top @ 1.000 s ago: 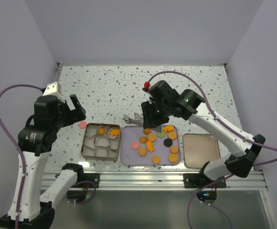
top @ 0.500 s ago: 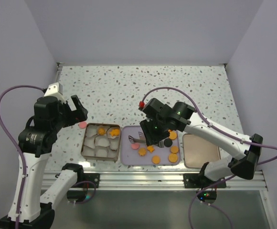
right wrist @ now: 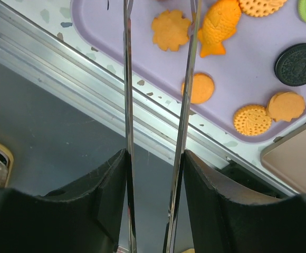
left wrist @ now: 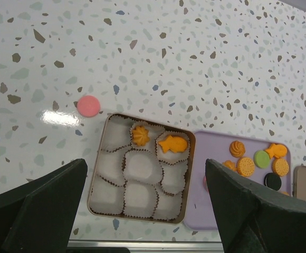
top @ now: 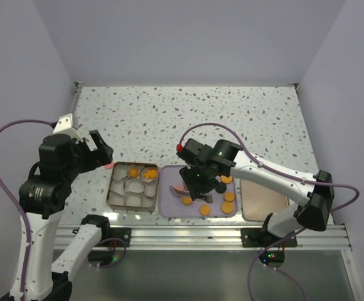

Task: Pack the cookies

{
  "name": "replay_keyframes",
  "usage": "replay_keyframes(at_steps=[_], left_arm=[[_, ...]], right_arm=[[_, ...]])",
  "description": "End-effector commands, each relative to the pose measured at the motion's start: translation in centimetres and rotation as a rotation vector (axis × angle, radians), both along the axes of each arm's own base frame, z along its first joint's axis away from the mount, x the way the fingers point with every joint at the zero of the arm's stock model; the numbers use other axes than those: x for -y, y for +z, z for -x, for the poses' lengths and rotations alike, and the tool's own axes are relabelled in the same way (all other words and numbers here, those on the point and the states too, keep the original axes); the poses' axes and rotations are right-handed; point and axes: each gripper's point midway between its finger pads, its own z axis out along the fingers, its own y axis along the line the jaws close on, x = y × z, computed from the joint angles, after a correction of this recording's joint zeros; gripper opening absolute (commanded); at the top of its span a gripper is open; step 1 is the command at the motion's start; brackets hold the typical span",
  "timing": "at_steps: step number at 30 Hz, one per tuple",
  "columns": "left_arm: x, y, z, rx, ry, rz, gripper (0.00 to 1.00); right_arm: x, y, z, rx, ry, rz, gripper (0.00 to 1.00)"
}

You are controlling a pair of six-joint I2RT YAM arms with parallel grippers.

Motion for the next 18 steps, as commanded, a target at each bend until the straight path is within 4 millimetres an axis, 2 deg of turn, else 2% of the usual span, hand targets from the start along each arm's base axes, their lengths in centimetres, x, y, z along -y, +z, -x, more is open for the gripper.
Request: replay_keyframes(at_steps=[1, 18], left_arm=[[0.2, 0.1, 0.6, -0.001, -0.005, 0.015, 1.00], [-0.4, 0.2, 2.0, 0.011, 0.022, 0.011, 1.00]], right_arm=[[0.0, 0.0, 0.1, 0.009, -0.019, 0.007, 0.48], [-0.7, -0.4, 0.6, 0.002, 0.010, 0.045, 0.49]])
